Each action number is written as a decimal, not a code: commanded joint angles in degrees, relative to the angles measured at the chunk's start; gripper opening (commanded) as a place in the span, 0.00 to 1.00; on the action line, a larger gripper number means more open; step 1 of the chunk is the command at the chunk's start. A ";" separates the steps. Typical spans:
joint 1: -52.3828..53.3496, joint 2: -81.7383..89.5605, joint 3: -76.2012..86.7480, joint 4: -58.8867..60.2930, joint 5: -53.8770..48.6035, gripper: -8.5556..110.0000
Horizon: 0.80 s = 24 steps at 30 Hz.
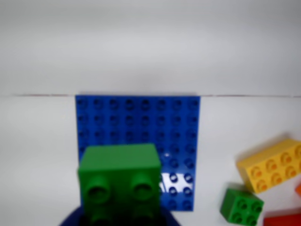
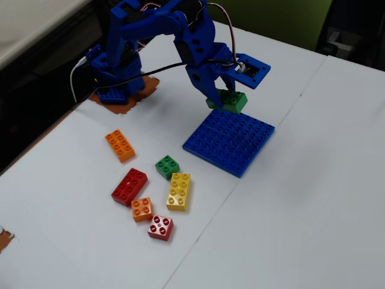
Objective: Pick up the 2x4 green block and go up the 8x8 blue block.
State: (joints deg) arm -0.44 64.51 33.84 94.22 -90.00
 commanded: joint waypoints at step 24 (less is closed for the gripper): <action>-1.05 1.23 -2.90 0.18 -0.09 0.11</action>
State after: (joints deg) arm -0.44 64.51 33.84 94.22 -90.00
